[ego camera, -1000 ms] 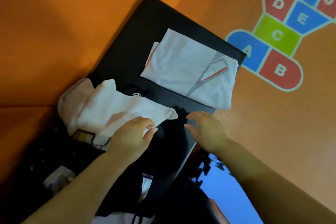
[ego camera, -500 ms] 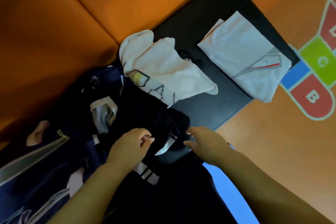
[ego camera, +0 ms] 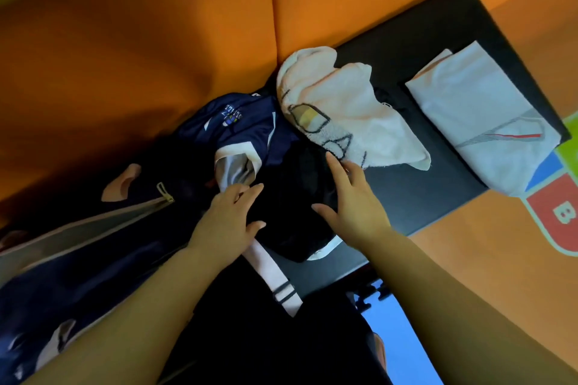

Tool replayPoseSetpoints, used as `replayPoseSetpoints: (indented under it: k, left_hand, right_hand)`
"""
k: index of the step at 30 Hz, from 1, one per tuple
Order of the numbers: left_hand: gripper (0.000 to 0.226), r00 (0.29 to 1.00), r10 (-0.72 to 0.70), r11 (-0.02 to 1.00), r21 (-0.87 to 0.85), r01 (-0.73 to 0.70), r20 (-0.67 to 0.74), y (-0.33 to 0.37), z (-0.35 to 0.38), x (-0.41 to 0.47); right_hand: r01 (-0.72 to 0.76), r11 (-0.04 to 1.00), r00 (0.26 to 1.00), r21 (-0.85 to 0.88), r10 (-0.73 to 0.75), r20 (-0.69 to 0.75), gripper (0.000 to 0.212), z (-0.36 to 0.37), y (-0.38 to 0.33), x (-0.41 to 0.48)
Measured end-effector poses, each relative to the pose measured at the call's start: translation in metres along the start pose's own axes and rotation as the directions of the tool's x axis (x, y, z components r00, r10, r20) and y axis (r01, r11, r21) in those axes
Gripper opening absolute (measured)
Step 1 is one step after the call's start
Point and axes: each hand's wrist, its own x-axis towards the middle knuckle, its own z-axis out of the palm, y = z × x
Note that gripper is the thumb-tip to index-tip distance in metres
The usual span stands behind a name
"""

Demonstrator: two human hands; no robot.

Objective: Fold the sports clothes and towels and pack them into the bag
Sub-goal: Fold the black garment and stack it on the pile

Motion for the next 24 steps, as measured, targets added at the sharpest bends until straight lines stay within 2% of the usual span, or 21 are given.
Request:
replayPoseSetpoints:
  k: [3,6,8,11,14,17,21,24]
  left_hand:
    - [0.078,0.994,0.031,0.994,0.100,-0.041,0.102,-0.002,0.010,0.019]
    - [0.078,0.969,-0.071,0.983,0.180,0.029,0.235,0.000,0.015,0.031]
    - [0.064,0.966,-0.107,0.965,0.257,0.044,0.237,0.003,0.016,0.036]
    - [0.030,0.977,-0.071,0.944,0.331,0.001,0.199,0.003,0.017,0.039]
    - [0.024,0.972,-0.023,0.982,0.187,-0.022,0.233,0.004,0.019,0.036]
    - [0.038,0.992,0.024,0.991,-0.133,-0.007,0.127,0.020,0.015,0.021]
    - [0.062,0.990,0.125,0.874,-0.466,-0.140,-0.063,0.055,-0.014,-0.011]
    - [0.062,0.977,0.210,0.826,-0.526,-0.202,-0.045,0.081,-0.043,-0.028]
  right_hand:
    - [-0.003,0.993,0.999,-0.121,0.009,0.051,0.077,0.007,-0.007,0.010]
    - [-0.033,0.979,0.999,-0.203,0.040,0.031,0.049,0.013,-0.005,0.017]
    - [-0.086,0.989,0.996,-0.124,0.088,0.015,0.040,0.013,-0.001,0.018]
    - [-0.161,0.984,0.986,0.079,0.163,-0.027,0.036,0.006,0.003,0.012]
    - [-0.181,0.951,0.978,0.250,0.201,-0.059,0.022,-0.005,0.003,-0.002]
    - [-0.153,0.917,0.976,0.368,0.199,-0.088,0.013,-0.019,-0.002,-0.019]
    - [-0.106,0.833,0.968,0.544,0.212,-0.135,0.014,-0.047,-0.021,-0.049]
    - [-0.064,0.751,0.963,0.658,0.220,-0.158,0.011,-0.071,-0.039,-0.074]
